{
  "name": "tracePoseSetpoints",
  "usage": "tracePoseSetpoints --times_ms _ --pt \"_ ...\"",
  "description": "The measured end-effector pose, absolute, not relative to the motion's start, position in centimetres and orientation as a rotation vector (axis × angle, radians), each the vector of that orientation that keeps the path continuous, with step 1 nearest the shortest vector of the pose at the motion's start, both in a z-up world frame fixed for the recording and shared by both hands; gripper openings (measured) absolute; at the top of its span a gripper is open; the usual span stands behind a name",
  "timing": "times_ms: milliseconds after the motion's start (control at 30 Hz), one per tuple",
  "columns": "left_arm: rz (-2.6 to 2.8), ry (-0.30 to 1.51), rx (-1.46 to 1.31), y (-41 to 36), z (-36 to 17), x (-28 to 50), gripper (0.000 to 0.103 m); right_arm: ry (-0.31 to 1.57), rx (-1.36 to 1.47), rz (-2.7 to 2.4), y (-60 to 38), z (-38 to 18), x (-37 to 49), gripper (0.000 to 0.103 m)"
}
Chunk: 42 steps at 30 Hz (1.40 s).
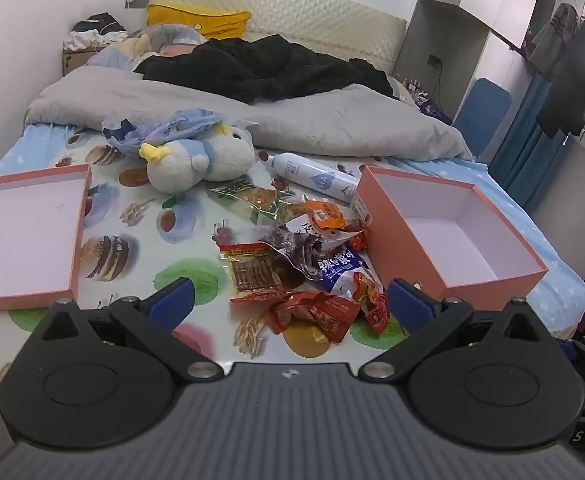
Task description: Organize snacks
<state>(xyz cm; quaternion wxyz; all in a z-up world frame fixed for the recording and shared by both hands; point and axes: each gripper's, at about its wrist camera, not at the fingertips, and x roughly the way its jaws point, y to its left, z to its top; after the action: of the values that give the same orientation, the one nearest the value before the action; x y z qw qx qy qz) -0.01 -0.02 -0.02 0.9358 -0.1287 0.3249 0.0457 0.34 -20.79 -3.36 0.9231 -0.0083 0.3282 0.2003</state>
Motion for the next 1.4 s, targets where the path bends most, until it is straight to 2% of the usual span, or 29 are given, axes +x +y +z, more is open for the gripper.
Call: tracePoseSetpoints --times_ms 1300,1400 --pt "0.085 0.692 -0.254 -0.3 -1.1 1.1 0.103 0.716 0.028 0.415 -20.9 -3.1 1.4 0.103" --pt "0.102 0.744 -0.239 0.3 -1.0 1.2 0.103 0.717 0.024 0.417 -20.8 -3.2 1.4 0.103"
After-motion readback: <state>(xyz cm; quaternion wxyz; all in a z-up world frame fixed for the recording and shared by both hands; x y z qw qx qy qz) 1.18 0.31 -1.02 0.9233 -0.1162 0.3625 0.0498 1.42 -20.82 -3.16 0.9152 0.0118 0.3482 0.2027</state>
